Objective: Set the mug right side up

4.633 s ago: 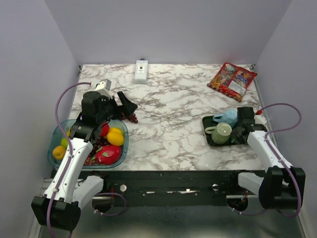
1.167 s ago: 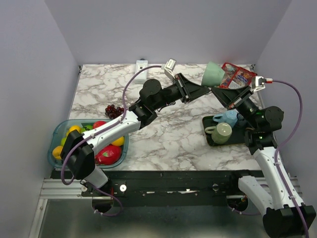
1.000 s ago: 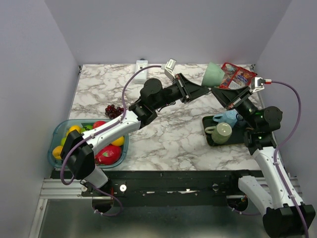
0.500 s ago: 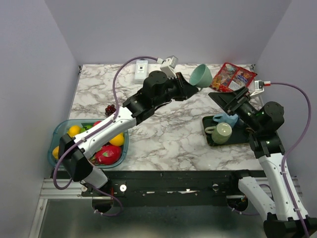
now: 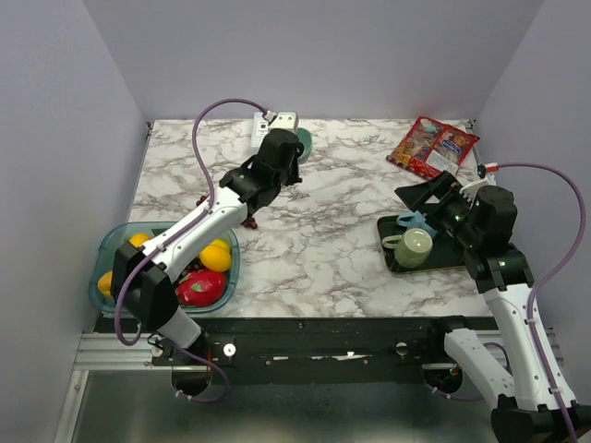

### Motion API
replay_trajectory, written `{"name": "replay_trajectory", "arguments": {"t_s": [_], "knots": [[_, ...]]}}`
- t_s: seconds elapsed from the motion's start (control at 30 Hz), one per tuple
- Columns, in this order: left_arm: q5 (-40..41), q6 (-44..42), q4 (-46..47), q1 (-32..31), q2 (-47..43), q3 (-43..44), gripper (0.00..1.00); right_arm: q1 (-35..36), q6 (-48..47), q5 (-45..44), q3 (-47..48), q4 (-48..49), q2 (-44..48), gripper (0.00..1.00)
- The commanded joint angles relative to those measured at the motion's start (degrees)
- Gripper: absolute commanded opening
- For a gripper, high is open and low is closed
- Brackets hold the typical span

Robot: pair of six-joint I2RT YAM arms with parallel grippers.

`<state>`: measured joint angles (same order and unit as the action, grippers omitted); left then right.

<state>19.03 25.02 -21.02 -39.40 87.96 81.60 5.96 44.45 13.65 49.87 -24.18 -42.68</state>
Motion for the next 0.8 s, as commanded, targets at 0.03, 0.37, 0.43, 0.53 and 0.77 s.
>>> {"name": "replay_trajectory", "arguments": {"t_s": [0.03, 0.37, 0.43, 0.53, 0.77], "knots": [[4.79, -1.72, -0.87, 6.77, 5.28, -0.04, 0.0, 0.11, -3.22, -4.16, -1.0, -3.33, 0.23, 1.0], [3.83, -2.08, -0.34, 11.8, 18.9, 3.65, 0.0, 0.11, -6.47, -5.83, -2.05, -3.68, -1.18, 1.0], [2.51, -2.51, 1.75, 12.76, 19.79, 3.04, 0.0, 0.11, -6.74, -6.0, -1.97, -3.76, -1.44, 1.0], [0.93, -2.78, 1.95, 13.64, 21.98, 3.21, 0.0, 0.11, -6.74, -5.83, -1.79, -3.59, -2.67, 1.0], [-2.4, -1.64, 4.49, 15.22, 22.69, -1.6, 0.03, 0.11, -7.1, -3.45, -0.65, -3.5, -6.54, 1.0]]}}
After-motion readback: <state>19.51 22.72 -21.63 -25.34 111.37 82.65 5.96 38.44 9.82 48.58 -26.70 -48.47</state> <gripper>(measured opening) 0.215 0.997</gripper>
